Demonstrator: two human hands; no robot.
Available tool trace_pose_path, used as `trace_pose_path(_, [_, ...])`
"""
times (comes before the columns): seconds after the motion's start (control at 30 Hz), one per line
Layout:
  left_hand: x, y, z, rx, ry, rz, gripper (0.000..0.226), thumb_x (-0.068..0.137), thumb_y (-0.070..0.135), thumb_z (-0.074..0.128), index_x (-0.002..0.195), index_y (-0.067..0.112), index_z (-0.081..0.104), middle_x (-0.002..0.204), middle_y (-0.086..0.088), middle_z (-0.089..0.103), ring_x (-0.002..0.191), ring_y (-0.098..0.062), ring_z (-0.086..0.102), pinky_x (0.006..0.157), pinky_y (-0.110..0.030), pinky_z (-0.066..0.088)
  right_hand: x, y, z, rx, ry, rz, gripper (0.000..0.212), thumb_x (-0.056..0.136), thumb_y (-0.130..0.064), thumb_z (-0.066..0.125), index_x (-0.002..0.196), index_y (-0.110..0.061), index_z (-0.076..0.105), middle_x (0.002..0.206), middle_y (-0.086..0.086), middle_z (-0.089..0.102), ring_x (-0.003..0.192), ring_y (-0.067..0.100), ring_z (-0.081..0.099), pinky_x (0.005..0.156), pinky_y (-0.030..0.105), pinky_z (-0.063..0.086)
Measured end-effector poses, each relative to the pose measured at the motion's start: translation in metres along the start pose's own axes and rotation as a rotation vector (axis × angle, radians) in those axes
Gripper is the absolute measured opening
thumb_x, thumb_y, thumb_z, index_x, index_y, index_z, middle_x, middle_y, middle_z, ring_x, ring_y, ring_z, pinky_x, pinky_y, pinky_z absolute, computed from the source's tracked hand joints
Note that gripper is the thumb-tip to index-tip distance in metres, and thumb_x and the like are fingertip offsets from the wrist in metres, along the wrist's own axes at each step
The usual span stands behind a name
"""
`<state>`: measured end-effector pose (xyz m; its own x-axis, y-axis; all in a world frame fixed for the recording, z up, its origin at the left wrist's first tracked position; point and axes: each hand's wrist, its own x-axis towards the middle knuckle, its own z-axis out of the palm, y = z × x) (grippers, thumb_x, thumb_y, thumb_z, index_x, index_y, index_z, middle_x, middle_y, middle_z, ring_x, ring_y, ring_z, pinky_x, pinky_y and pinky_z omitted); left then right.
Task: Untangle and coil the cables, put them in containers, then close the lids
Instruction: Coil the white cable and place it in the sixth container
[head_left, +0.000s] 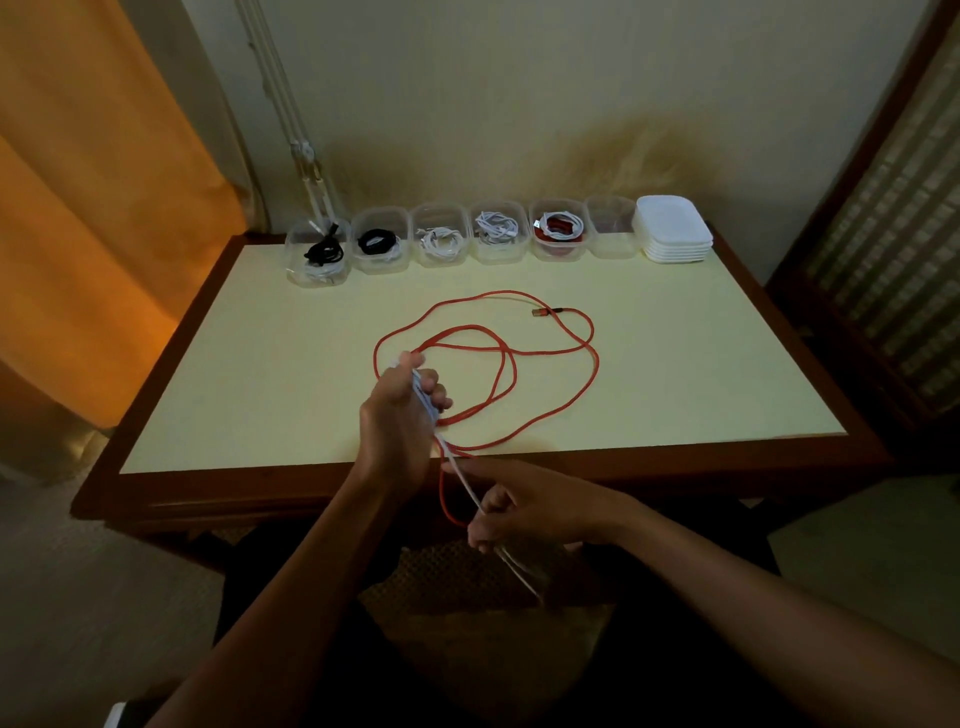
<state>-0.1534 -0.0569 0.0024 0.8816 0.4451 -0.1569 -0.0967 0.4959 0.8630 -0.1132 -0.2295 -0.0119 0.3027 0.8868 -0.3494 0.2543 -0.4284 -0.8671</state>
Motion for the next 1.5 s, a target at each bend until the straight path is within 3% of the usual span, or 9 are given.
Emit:
trace_pose_path(0.17, [0.006,-0.001,-0.012,0.422,0.036,0.202,0.015,0.092,0.022,0.048,0.083,0.009,0.048,0.06,0.002,0.05,0.055,-0.009,0.049,0.06,-0.027,0.043,-0.002,0.003,-0.004,-0.01,0.111,-0.031,0.05,0.1,-0.012,0.053,0.146,-0.031,0.047,0.085,0.005,0.07,0.077,0.016,0.069,0.083,0.036,0.059])
trace_pose_path(0.33, [-0.003,-0.018,-0.017,0.83,-0.175,-0.059,0.021,0.103,0.023,0.042,0.094,0.004,0.049,0.082,-0.011,0.052,0.067,-0.007,0.054,0.061,-0.017,0.048,0.008,-0.019,-0.014,-0.151,0.5,-0.204,0.02,0.093,-0.01,0.065,0.111,-0.009,0.074,0.089,0.0,0.076,0.076,0.006,0.07,0.072,0.02,0.056])
trace_pose_path(0.43, [-0.009,-0.017,-0.014,0.58,-0.291,-0.286,0.051,0.103,0.04,0.037,0.093,-0.006,0.059,0.081,-0.024,0.058,0.076,-0.025,0.059,0.08,-0.036,0.052,0.011,-0.022,-0.022,-0.247,0.686,-0.291,0.013,0.087,-0.011,0.073,0.099,-0.006,0.076,0.089,0.002,0.075,0.078,0.006,0.069,0.071,0.014,0.054])
trace_pose_path(0.6, [-0.014,-0.012,-0.013,0.341,-0.353,-0.305,0.054,0.104,0.039,0.033,0.065,0.015,0.061,0.05,-0.003,0.027,0.046,-0.016,0.024,0.049,-0.027,0.028,0.016,-0.013,-0.031,-0.195,0.85,-0.178,0.024,0.082,-0.03,0.079,0.083,-0.009,0.068,0.078,-0.001,0.068,0.067,0.004,0.059,0.06,0.018,0.046])
trace_pose_path(0.87, [-0.018,-0.015,-0.001,-0.125,-0.196,-0.529,0.049,0.103,0.039,0.036,0.065,0.012,0.047,0.041,0.006,0.028,0.033,-0.005,0.023,0.036,-0.015,0.024,0.03,0.003,-0.003,-0.037,0.732,-0.15,0.045,0.106,-0.035,0.036,0.09,-0.003,0.064,0.076,0.013,0.066,0.07,0.021,0.065,0.066,0.039,0.052])
trace_pose_path(1.0, [-0.022,-0.012,0.002,-0.254,-0.19,-0.568,0.051,0.101,0.04,0.039,0.06,0.011,0.049,0.04,0.006,0.029,0.033,-0.005,0.025,0.04,-0.016,0.02,0.035,0.003,0.005,0.028,0.737,-0.149,0.041,0.107,-0.03,0.035,0.079,-0.014,0.061,0.066,-0.002,0.061,0.06,0.004,0.06,0.058,0.017,0.045])
trace_pose_path(1.27, [-0.022,-0.034,0.01,0.8,0.159,0.175,0.047,0.104,0.038,0.035,0.076,0.011,0.062,0.062,-0.003,0.061,0.057,-0.016,0.059,0.06,-0.033,0.049,0.048,-0.004,0.003,-0.202,0.927,-0.226,0.034,0.105,-0.021,0.043,0.09,-0.003,0.068,0.069,-0.005,0.058,0.056,-0.002,0.056,0.051,0.009,0.045])
trace_pose_path(1.4, [-0.024,-0.031,0.01,0.995,0.073,0.225,0.035,0.105,0.035,0.031,0.098,0.013,0.058,0.073,-0.003,0.063,0.068,-0.017,0.065,0.063,-0.036,0.055,0.044,-0.006,0.001,-0.205,0.959,-0.234,0.033,0.104,-0.021,0.044,0.094,-0.001,0.069,0.073,-0.007,0.059,0.057,-0.007,0.055,0.053,0.007,0.046])
trace_pose_path(1.5, [-0.02,-0.027,0.007,1.083,0.042,0.225,0.032,0.105,0.032,0.032,0.097,0.013,0.057,0.076,0.004,0.057,0.068,-0.009,0.058,0.057,-0.015,0.044,0.035,-0.008,-0.002,-0.064,0.856,-0.221,0.03,0.104,-0.026,0.045,0.093,-0.01,0.067,0.079,-0.007,0.064,0.066,-0.004,0.063,0.06,0.009,0.048])
